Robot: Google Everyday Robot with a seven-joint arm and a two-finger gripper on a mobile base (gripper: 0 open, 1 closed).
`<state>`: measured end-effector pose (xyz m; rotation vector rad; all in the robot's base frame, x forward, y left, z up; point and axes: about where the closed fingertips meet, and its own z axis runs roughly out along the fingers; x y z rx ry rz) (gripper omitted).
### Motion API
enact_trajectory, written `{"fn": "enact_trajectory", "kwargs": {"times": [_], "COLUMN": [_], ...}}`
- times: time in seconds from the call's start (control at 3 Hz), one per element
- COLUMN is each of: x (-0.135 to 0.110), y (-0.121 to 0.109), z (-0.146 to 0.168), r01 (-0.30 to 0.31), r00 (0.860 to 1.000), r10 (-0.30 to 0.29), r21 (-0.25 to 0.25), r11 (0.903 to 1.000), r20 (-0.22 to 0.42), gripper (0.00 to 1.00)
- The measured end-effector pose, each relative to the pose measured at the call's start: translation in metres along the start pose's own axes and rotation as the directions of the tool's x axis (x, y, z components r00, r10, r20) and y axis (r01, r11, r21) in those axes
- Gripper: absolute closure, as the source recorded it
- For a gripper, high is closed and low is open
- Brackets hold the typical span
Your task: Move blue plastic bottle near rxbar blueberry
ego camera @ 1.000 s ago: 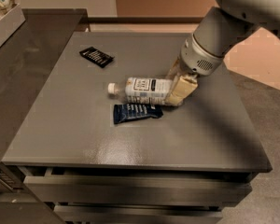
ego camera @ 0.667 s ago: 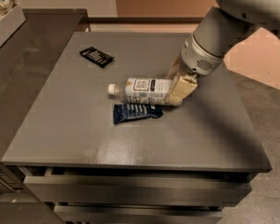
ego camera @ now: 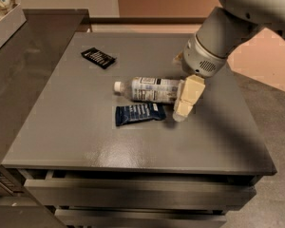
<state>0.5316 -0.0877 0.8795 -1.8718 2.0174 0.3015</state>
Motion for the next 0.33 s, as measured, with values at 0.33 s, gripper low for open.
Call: {"fn": "enact_trajectory", "kwargs": {"times": [0.33], "x": [0.0], "y": [0.0], "z": [0.0], "r01": [0.0], "r00": [1.0], "r10": [0.0], "r21": [0.0], "r11": [1.0], "r20": [0.0], "gripper": [0.0]}}
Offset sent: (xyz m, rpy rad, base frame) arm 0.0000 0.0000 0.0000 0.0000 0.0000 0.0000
